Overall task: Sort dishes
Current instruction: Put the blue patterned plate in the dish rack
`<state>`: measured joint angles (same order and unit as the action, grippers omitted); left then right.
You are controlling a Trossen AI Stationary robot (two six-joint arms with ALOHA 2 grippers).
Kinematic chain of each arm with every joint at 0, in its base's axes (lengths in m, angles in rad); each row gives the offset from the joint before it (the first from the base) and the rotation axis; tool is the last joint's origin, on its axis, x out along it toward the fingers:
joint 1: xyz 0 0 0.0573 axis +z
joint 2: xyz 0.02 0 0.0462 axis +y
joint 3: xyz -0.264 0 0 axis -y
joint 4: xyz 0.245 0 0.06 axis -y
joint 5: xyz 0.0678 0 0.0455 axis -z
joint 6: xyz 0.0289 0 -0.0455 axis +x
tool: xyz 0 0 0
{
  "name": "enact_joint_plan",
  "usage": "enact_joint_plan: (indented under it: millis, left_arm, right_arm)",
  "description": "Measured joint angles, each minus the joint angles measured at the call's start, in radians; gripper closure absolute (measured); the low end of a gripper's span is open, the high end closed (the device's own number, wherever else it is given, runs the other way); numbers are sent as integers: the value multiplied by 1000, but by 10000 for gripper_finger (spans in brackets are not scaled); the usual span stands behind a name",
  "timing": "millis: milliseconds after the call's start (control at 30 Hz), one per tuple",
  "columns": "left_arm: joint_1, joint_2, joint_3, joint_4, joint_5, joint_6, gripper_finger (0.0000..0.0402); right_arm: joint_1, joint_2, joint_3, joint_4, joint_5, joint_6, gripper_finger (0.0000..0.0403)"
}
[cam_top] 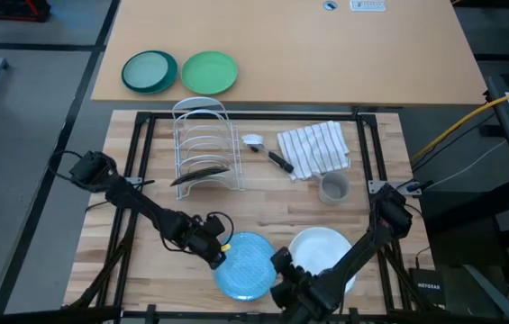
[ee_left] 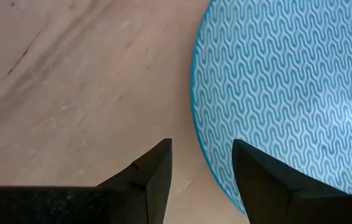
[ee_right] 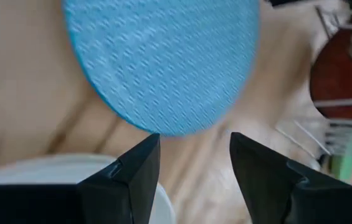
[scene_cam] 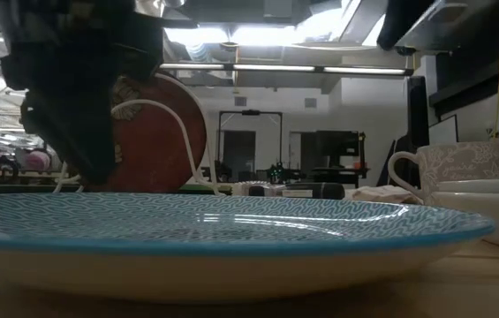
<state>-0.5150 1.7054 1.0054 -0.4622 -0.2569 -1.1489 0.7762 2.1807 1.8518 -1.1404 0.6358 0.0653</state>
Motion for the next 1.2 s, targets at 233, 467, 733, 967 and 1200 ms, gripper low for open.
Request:
enact_joint_plan:
  millis: [233,467,733,967,1200]
  left_arm:
    - [20,0,0,10,15,-31,247]
    - [20,49,0,57,33,-59,247]
    - [20,102,1,105,55,-63,247]
    - [20,106,-1,165,80,-48,247]
    - [19,106,-4,232,150,7,253]
  right_arm:
    - [11,0,-126,267,1,-51,205]
    - [9,0,-217,468,-54,-157,205]
    - [4,-2,-279,540,-48,-152,205]
    - [-16,8,-314,608,-34,-152,205]
    - [-49,7,-358,633,-40,-142,205]
